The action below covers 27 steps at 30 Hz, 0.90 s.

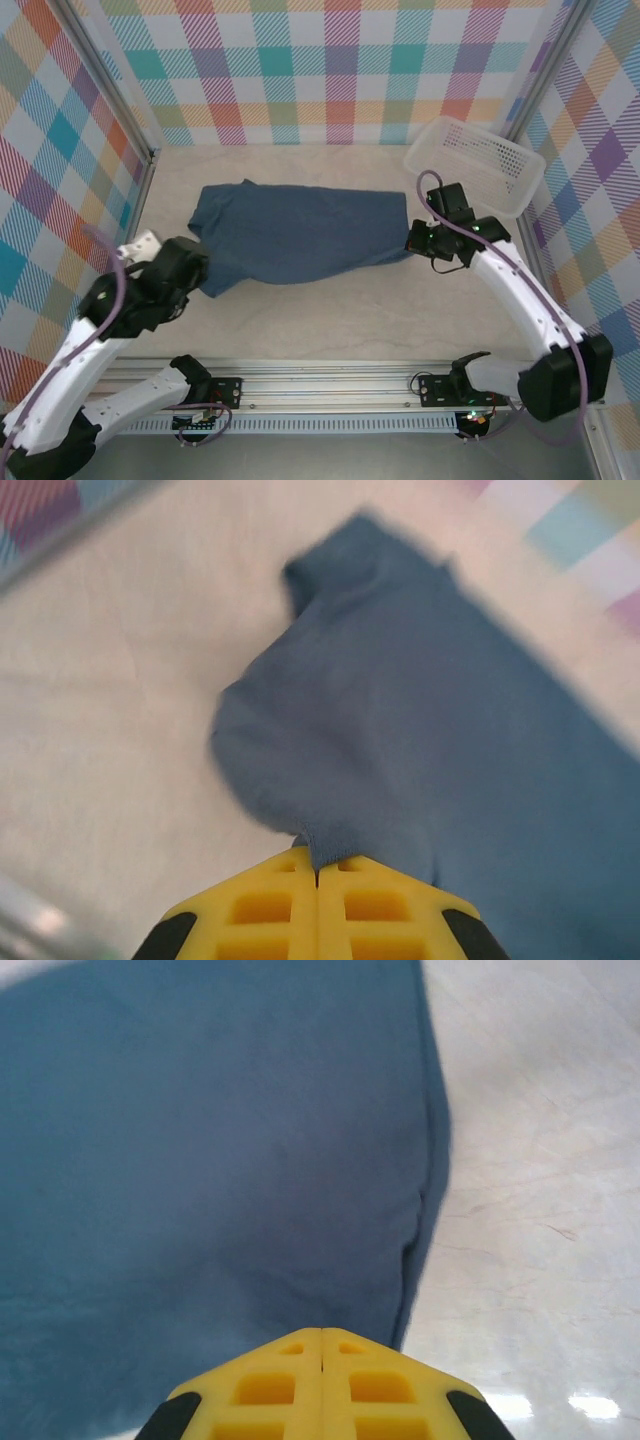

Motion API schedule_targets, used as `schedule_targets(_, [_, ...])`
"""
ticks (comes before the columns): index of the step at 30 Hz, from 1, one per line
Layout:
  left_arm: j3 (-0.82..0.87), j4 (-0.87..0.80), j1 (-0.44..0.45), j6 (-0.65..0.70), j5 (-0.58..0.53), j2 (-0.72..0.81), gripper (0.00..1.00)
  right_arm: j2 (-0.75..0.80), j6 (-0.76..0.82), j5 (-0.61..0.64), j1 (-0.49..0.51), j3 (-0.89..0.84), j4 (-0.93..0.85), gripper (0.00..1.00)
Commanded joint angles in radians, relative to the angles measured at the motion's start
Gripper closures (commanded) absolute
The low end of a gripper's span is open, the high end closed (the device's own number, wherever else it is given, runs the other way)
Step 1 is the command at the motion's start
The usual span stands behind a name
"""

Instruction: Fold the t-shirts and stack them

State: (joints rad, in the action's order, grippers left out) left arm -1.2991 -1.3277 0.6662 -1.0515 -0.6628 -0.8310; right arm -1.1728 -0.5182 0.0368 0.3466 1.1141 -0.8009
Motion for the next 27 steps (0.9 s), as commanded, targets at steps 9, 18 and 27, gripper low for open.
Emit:
schedule_targets(9, [-0.498, 0.467, 0.003, 0.556, -0.280, -0.183, 1.00, 0.138, 0.089, -0.077, 0.004, 0.354, 0.159, 1.00])
schedule_targets(18, [-1.098, 0.481, -0.067, 0.857, -0.148, -0.583, 1.00, 0.053, 0.079, -0.085, 0.005, 0.640, 0.192, 1.00])
schedule_targets(27, [-1.317, 0.370, -0.576, 0.469, 0.590, -1.001, 1.00, -0.258, 0.045, -0.100, -0.002, 0.717, 0.343, 1.00])
